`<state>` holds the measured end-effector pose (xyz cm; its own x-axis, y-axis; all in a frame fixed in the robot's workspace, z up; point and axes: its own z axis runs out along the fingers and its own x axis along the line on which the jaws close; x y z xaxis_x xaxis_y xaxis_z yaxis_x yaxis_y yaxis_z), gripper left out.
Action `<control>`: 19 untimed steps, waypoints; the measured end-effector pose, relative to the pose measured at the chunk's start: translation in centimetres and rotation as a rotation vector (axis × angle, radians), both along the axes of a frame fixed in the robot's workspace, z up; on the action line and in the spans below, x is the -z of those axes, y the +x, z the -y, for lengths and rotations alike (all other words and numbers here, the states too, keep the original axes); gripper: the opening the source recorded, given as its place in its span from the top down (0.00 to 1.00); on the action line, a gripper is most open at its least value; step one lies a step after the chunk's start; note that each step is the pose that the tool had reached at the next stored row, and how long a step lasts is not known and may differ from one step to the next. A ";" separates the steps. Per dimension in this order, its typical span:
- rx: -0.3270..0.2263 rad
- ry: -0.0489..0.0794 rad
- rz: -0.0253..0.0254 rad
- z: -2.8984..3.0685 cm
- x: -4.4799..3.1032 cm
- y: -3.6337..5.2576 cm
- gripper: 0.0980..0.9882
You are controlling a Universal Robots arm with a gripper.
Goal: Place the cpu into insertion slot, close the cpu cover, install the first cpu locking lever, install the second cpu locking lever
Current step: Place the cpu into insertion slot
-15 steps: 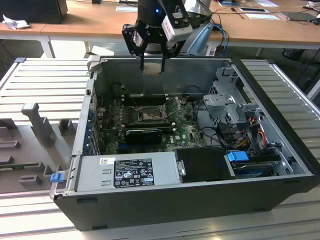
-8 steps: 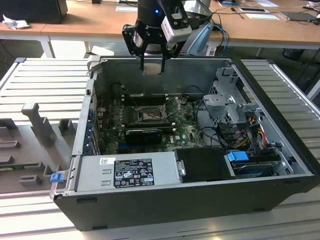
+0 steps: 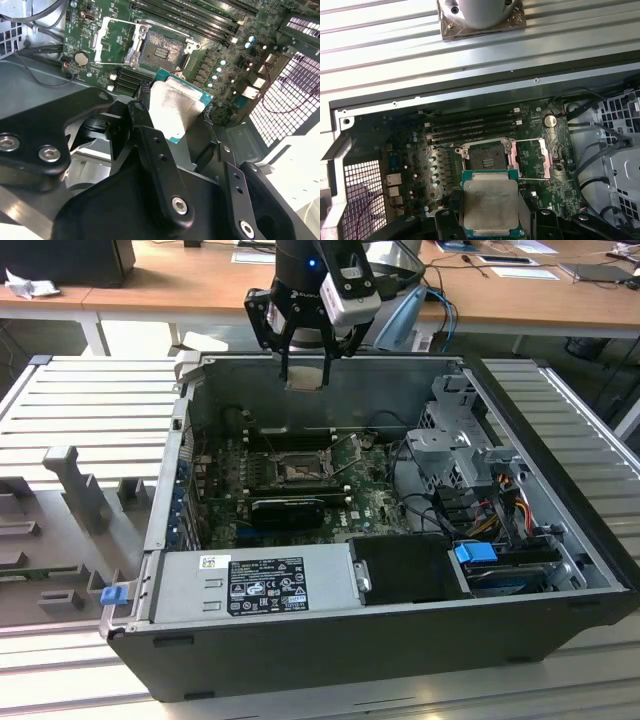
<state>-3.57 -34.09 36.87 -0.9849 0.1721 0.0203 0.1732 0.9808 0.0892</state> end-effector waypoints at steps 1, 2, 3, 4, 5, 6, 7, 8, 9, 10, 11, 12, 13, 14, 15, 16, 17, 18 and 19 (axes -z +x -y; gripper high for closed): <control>0.003 0.000 0.0000 0.00 0.00 0.00 0.52; 0.007 0.000 0.0000 0.00 0.00 0.00 0.52; 0.011 0.000 0.0000 0.00 0.01 0.00 0.52; 0.017 0.000 0.0000 0.00 0.01 0.00 0.52; 0.020 0.000 0.0000 0.00 0.01 0.00 0.52; 0.023 0.000 0.0000 0.00 0.01 0.00 0.52; 0.027 0.000 0.0000 0.00 0.01 0.00 0.52; 0.029 0.000 -0.0001 0.00 0.02 0.00 0.52; 0.030 0.000 0.0000 0.00 0.01 0.00 0.52; 0.031 0.000 -0.0001 0.00 0.02 0.00 0.52; 0.031 0.000 -0.0001 0.00 0.02 0.00 0.52; 0.032 0.000 -0.0001 0.00 0.02 0.00 0.52; 0.032 0.000 0.0000 0.00 0.02 0.00 0.52; 0.034 0.000 0.0000 0.00 0.03 0.00 0.52; 0.036 0.000 0.0000 0.00 0.03 0.00 0.52; 0.039 0.000 -0.0001 0.00 0.03 0.00 0.52; 0.042 0.000 0.0000 0.00 0.04 0.00 0.52; 0.047 0.000 0.0000 0.00 0.04 0.00 0.52; 0.050 0.000 0.0000 0.00 0.05 0.00 0.52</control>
